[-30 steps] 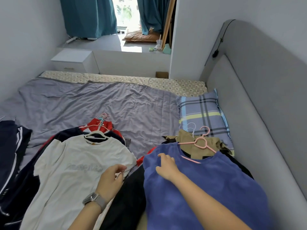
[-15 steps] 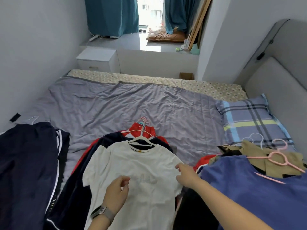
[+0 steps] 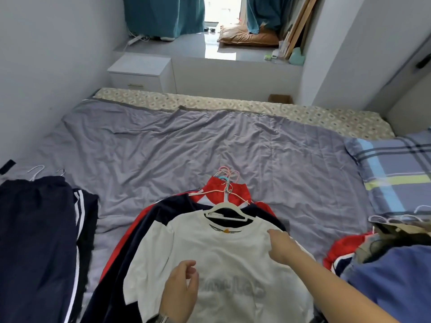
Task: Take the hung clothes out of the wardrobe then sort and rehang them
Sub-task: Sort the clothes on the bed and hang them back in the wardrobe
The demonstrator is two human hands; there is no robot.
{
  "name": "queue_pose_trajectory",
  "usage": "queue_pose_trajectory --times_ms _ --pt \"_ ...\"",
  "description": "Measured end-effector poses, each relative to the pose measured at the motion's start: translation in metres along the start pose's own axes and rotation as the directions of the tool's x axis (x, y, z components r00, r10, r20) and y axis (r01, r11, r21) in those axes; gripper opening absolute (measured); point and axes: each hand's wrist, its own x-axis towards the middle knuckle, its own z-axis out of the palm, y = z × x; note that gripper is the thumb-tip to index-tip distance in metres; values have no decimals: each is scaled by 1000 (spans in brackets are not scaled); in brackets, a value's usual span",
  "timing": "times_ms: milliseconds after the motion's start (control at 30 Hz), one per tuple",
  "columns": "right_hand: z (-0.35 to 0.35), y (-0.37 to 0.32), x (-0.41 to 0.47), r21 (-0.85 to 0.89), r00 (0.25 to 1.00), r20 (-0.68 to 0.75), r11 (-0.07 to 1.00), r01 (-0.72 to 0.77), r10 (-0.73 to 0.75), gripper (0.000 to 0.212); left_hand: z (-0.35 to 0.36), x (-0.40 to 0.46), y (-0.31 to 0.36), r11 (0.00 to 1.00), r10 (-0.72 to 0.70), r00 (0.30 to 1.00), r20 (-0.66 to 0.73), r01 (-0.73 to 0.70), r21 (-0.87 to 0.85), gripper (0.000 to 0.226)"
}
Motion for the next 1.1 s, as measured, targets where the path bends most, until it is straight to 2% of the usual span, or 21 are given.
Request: queue_pose_trajectory --times_ms 100,300,467,533,567,667,767,867,967,1100 --pt "-1 -7 32 10 999 -34 1000 -11 11 55 10 22 -6 1000 19 999 31 -20 20 21" --pt "-5 -11 73 -33 998 -34 998 -52 50 65 23 50 -17 999 11 997 80 -15 45 20" --pt "4 -10 87 112 997 0 991 -74 75 81 29 64 -25 999 0 996 89 -4 46 21" --pt "10 -9 91 156 996 -40 985 -77 84 80 30 65 -28 998 0 995 99 -5 56 21" --pt "12 -9 92 163 995 -63 985 -63 74 73 30 65 -30 998 -1 995 104 -6 64 21" --pt "18 -16 88 168 992 -123 985 30 -9 26 29 64 -32 997 10 996 93 -17 70 22" --pt "24 -18 67 118 947 -313 987 108 -66 40 26 63 -31 996 14 997 81 -21 87 23" --pt "24 -15 33 158 903 -422 975 157 -77 47 16 59 -26 985 87 996 26 -90 150 35" --pt "13 -10 -3 192 881 -467 963 191 -82 42 1 55 -18 923 251 966 -56 -222 315 64" --pt "-15 5 -57 273 875 -458 912 306 -156 44 -23 41 8 904 294 938 -180 -212 370 69"
